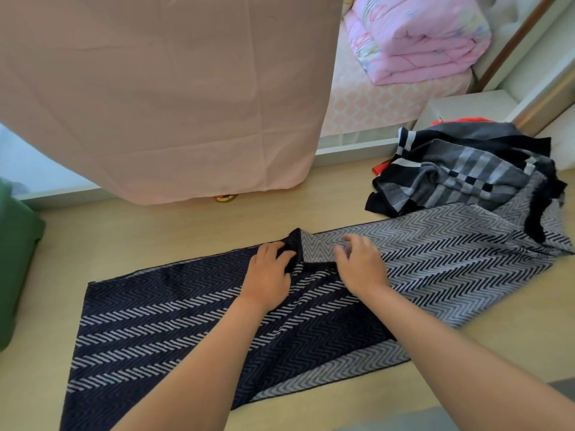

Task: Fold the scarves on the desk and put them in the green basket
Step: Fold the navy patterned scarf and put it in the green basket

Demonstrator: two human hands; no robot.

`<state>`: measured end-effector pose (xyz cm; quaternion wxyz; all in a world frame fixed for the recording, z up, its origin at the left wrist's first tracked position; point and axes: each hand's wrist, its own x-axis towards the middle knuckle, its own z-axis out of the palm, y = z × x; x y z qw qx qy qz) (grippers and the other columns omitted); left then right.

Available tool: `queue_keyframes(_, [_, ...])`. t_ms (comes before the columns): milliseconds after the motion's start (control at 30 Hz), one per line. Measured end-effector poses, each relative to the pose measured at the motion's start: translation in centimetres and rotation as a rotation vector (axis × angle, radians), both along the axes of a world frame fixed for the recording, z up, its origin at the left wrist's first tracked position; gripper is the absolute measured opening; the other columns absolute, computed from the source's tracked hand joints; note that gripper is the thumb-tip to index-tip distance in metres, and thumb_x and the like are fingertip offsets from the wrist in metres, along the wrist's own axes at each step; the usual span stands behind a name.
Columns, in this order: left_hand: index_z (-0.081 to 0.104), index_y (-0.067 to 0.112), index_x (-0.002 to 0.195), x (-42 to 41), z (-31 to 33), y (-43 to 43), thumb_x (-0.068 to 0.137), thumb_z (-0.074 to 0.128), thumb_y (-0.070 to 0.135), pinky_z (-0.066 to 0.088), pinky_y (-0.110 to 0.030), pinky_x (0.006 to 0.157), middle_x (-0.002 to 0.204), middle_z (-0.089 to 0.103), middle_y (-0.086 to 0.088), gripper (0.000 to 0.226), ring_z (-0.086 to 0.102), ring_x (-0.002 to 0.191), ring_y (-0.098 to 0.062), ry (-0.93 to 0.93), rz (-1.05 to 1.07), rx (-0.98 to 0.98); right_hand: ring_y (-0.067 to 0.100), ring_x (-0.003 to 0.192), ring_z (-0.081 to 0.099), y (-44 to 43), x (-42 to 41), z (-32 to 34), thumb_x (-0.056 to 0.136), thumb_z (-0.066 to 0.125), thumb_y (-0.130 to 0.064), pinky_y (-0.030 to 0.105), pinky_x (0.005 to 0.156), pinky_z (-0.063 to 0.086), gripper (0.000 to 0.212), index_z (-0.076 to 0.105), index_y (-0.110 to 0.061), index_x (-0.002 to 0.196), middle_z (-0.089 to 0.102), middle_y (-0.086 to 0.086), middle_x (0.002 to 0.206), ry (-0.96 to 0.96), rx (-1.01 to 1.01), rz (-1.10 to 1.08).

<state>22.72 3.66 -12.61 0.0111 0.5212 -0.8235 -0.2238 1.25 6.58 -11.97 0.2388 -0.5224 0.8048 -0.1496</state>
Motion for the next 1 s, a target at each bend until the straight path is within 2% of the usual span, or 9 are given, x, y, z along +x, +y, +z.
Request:
queue_keyframes(100, [0.018, 0.031, 0.155, -0.8, -0.3, 0.0, 0.098, 0.041, 0.046, 0.004, -0.043, 0.12, 0.163, 0.005, 0.001, 0.063, -0.004, 0.15, -0.021, -0.085, -0.084, 0.032, 0.019, 0.116, 0.043, 0.5, 0.9, -0.7, 0.084, 0.06, -0.061, 0.037, 0.098, 0.043, 0.063, 0.046, -0.029, 0.138, 0.045, -0.001, 0.123, 0.173, -0.023, 0.328])
queue_keyframes(200, [-0.003, 0.032, 0.156, -0.9, -0.8, -0.1, 0.096, 0.032, 0.063, -0.007, -0.044, 0.122, 0.163, -0.016, 0.002, 0.076, -0.02, 0.148, -0.02, -0.207, -0.15, 0.052, 0.023, 0.106, 0.052, -0.1, 0.8, -1.6, 0.088, 0.067, -0.041, 0.038, 0.088, 0.046, 0.039, 0.063, -0.028, 0.125, 0.054, -0.001, 0.114, 0.217, -0.094, 0.36])
queue_keyframes(300, [-0.009, 0.033, 0.155, -0.6, -1.2, -0.1, 0.097, 0.025, 0.065, -0.009, -0.043, 0.121, 0.161, -0.023, 0.002, 0.075, -0.026, 0.146, -0.018, -0.226, -0.141, 0.052, 0.024, 0.092, 0.059, -0.6, 0.3, -1.9, 0.089, 0.068, -0.02, 0.037, 0.076, 0.049, 0.018, 0.075, -0.022, 0.105, 0.061, -0.002, 0.1, 0.199, -0.226, 0.329])
queue_keyframes(500, [-0.017, 0.036, 0.152, -0.4, -1.3, 0.1, 0.094, 0.026, 0.07, -0.008, -0.045, 0.122, 0.16, -0.025, 0.006, 0.08, -0.028, 0.145, -0.014, -0.146, -0.14, 0.008, 0.023, 0.073, 0.061, -2.0, -2.0, 0.0, 0.103, 0.043, -0.036, 0.034, 0.056, 0.043, 0.032, 0.063, -0.017, 0.087, 0.064, 0.0, 0.078, -0.071, -0.048, -0.198])
queue_keyframes(633, [-0.023, 0.035, 0.151, -0.9, -1.6, 0.3, 0.085, 0.026, 0.082, -0.011, -0.051, 0.119, 0.156, -0.034, 0.004, 0.094, -0.035, 0.142, -0.018, -0.275, -0.164, 0.037, 0.021, 0.083, 0.061, -1.6, -3.5, 0.0, 0.1, 0.047, -0.048, 0.033, 0.061, 0.045, 0.037, 0.057, -0.016, 0.116, 0.065, 0.002, 0.097, -0.018, 0.141, -0.211])
queue_keyframes(733, [-0.024, 0.035, 0.15, -1.2, -1.1, 0.2, 0.08, 0.028, 0.086, -0.014, -0.052, 0.118, 0.154, -0.038, 0.003, 0.1, -0.037, 0.141, -0.019, -0.305, -0.163, 0.072, 0.018, 0.082, 0.06, -0.6, -3.5, 0.2, 0.096, 0.057, -0.042, 0.032, 0.064, 0.051, 0.045, 0.044, -0.021, 0.134, 0.065, 0.001, 0.102, 0.018, 0.187, -0.135])
queue_keyframes(867, [-0.015, 0.035, 0.153, -1.2, -0.1, 1.5, 0.088, 0.026, 0.078, -0.009, -0.046, 0.121, 0.158, -0.028, 0.007, 0.089, -0.027, 0.146, -0.016, -0.21, -0.136, 0.022, 0.016, 0.069, 0.06, 2.2, -3.7, 1.1, 0.095, 0.051, -0.047, 0.031, 0.053, 0.045, 0.052, 0.037, -0.024, 0.139, 0.063, -0.004, 0.084, -0.014, 0.092, -0.116])
queue_keyframes(933, [0.004, 0.034, 0.156, -1.2, 0.5, 3.2, 0.094, 0.031, 0.068, 0.005, -0.042, 0.122, 0.163, -0.005, 0.008, 0.075, -0.006, 0.15, -0.018, -0.111, -0.12, -0.011, 0.017, 0.079, 0.061, 4.6, -3.8, 1.6, 0.094, 0.051, -0.048, 0.033, 0.063, 0.049, 0.052, 0.037, -0.024, 0.139, 0.065, -0.005, 0.089, -0.015, 0.071, -0.11])
queue_keyframes(1000, [0.03, 0.031, 0.149, -1.2, 1.1, 5.1, 0.097, 0.037, 0.059, 0.025, -0.038, 0.115, 0.152, 0.028, 0.006, 0.059, 0.023, 0.141, -0.019, -0.02, -0.126, -0.062, 0.019, 0.098, 0.058, 7.2, -3.8, 1.6, 0.092, 0.053, -0.049, 0.036, 0.081, 0.049, 0.049, 0.046, -0.022, 0.133, 0.063, -0.003, 0.106, 0.037, 0.076, -0.125])
